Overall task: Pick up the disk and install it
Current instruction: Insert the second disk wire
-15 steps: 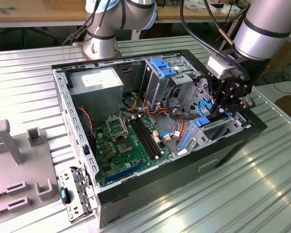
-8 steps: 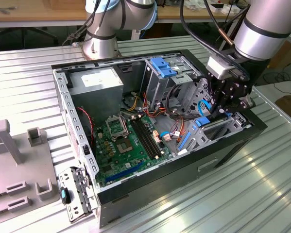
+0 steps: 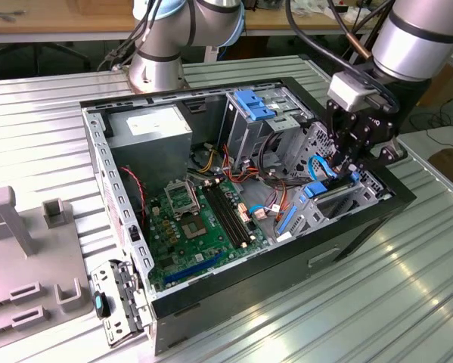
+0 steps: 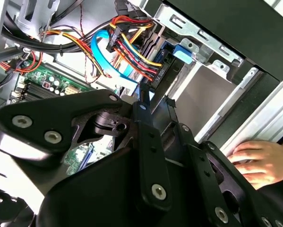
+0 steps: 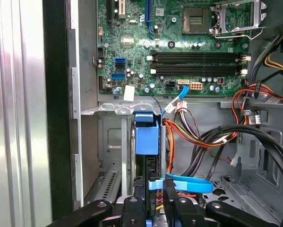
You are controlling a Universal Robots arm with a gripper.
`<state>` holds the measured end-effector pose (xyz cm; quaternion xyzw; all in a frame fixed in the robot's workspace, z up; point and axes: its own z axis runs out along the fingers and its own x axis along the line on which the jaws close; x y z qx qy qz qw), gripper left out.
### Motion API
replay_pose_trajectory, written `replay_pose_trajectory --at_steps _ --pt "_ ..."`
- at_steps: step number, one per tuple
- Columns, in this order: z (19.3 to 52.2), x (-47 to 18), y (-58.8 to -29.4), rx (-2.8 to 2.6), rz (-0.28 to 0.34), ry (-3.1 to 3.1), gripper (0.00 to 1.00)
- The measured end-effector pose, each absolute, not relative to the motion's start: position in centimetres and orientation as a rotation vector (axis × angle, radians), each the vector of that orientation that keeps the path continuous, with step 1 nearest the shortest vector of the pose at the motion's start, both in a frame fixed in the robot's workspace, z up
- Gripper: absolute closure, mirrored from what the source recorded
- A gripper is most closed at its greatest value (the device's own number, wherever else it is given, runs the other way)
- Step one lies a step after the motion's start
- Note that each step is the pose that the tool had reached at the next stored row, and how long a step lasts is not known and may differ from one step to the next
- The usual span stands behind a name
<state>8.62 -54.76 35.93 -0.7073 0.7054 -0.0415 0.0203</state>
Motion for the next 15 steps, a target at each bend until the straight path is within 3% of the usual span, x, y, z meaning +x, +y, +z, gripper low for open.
replay_pose_trajectory --at_steps 3,6,15 --pt "35.95 8.63 -54.75 -2.194 -0.129 2.188 0.72" --pt "35.96 8.62 -54.76 -2.194 -0.129 2.188 0.89" --pt "35.96 8.62 -54.76 -2.194 -0.129 2.188 0.89"
